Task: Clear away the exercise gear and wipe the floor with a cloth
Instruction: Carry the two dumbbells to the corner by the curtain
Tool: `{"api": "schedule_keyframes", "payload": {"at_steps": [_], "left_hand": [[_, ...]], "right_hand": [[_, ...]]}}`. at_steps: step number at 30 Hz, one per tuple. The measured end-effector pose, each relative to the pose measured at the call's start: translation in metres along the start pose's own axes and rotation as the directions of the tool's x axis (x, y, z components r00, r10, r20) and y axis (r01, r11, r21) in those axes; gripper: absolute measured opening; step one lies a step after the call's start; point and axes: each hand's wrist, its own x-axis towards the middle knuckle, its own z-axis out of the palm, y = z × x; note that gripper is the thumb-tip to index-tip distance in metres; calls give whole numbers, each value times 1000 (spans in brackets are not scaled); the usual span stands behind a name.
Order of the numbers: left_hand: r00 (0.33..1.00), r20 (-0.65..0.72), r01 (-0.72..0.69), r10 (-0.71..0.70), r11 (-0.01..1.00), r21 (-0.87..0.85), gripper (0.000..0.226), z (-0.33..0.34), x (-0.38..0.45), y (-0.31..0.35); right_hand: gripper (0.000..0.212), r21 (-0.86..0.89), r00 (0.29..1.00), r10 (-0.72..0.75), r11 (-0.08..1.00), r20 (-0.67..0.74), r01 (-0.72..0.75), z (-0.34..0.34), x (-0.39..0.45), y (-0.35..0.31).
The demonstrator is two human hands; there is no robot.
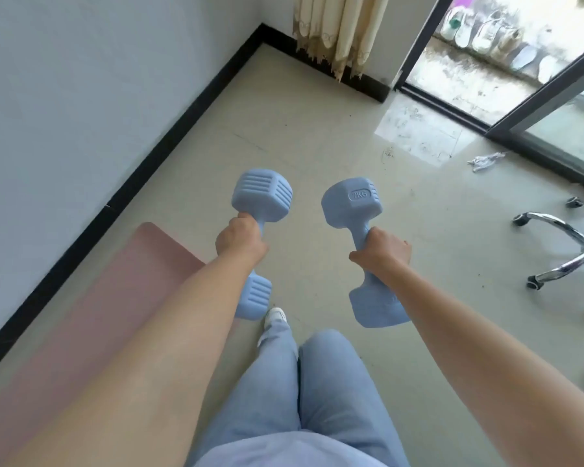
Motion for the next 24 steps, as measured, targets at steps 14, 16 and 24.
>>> {"api": "schedule_keyframes", "payload": {"at_steps": [14,16,24], "left_hand": [[998,-19,-51,53,993,102,45,-185,353,234],[998,16,-66,64,991,115,47,-200,395,260],[967,177,-238,186,907,348,44,-229,607,355]], "right_hand": [[19,85,999,35,996,19,-36,-227,384,-44],[19,65,998,47,997,38,-50,-248,428,-50],[16,-40,981,151,988,122,-147,-285,626,-63]]}}
